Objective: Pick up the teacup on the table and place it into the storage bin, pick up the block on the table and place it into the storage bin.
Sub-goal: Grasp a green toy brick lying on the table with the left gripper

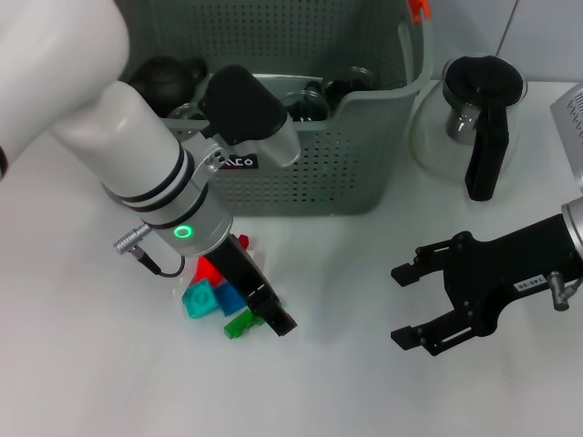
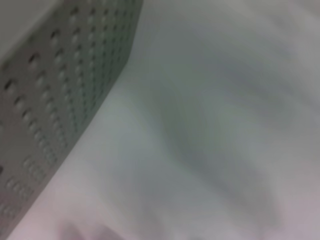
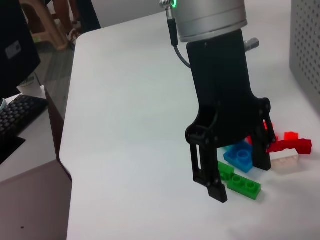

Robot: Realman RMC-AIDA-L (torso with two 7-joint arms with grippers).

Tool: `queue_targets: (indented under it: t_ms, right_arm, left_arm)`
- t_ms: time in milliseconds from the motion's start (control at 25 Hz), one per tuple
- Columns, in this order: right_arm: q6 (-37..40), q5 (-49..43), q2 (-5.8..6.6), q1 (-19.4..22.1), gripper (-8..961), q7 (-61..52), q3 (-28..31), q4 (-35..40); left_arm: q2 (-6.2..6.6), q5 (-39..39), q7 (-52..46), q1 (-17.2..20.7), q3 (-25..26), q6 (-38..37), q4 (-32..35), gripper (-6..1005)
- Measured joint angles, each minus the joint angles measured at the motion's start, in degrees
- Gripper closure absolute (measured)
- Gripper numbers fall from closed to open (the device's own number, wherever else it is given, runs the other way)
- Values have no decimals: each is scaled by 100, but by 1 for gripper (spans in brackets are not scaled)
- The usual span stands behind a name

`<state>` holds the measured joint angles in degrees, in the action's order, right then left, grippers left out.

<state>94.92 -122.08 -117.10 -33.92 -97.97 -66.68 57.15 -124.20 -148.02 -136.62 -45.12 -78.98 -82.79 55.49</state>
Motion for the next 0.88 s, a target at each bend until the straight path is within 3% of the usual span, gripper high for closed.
queue_targets:
  t_ms: [520, 880]
  right_arm:
    - [-23, 0, 1, -1, 71, 173, 64, -41]
    - [-53, 0, -19, 26, 71, 253, 68, -46]
  left_arm:
    - [-26, -115, -420, -44, -479, 209, -63, 174]
    - [-34, -118, -546, -85, -630, 255, -66, 236]
